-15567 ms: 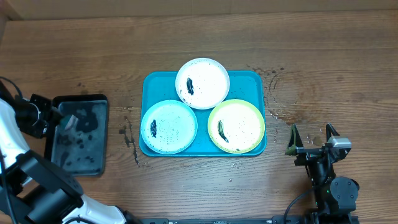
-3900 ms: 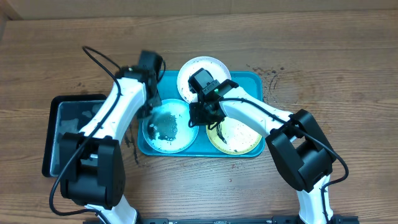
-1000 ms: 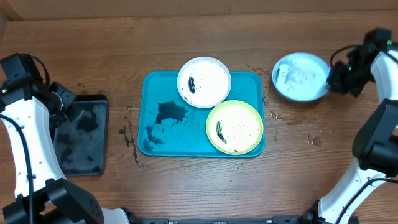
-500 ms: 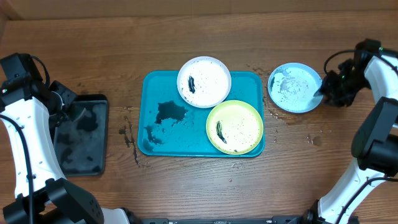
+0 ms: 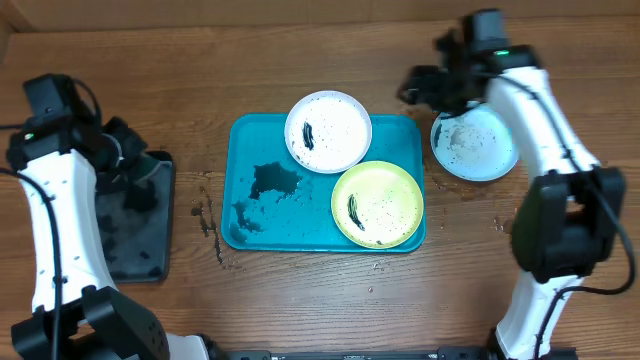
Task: Clean dirty plates on tray and stack at the side
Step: 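Release the light-blue plate and reach the right gripper to the white plate rim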
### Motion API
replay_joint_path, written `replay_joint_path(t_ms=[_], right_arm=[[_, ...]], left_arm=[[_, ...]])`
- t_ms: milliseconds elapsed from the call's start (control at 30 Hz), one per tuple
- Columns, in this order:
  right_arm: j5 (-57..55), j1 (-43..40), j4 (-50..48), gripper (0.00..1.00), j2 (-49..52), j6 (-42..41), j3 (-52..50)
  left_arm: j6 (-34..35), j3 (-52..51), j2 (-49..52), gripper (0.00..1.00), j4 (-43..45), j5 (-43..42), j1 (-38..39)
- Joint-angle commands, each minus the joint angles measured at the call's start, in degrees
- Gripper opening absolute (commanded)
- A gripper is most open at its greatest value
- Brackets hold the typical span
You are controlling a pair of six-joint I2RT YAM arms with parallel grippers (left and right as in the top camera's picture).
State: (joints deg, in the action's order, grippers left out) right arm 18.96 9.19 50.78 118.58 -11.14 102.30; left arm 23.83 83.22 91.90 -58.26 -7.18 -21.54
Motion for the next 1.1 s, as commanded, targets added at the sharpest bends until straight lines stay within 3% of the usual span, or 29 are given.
replay_joint_path(t_ms=[0,300,533,700,833,1067], right_arm=[[-11.98,4.92,-3.52,0.75,2.21,-3.52,0.5],[-14.82,11.23,-6.88,0.62,7.93,-5.07,0.5],[-13.77,11.39,-5.27,0.36,10.14,-5.49,0.5],[-12.68,11.43,-5.25,0.31,11.08,-5.66,0.37],[-11.82,11.47,-5.35,0.16,11.37,-5.66,0.37],[-10.16,13.38,-5.25,0.16,11.5,-5.64,0.02]], left_arm=[[-2.1,-0.26,-0.31,0.04,0.79,-1.55,2.62],[-2.08,-0.26,-0.31,0.04,1.7,-1.4,5.46],[-2.05,-0.26,-0.31,0.05,1.77,-1.42,5.46],[-2.05,-0.26,-0.31,0.04,1.66,-1.44,5.46],[-2.05,-0.26,-0.31,0.04,1.68,-1.49,5.46],[-2.08,-0.26,-0.31,0.04,1.51,-1.49,5.46]])
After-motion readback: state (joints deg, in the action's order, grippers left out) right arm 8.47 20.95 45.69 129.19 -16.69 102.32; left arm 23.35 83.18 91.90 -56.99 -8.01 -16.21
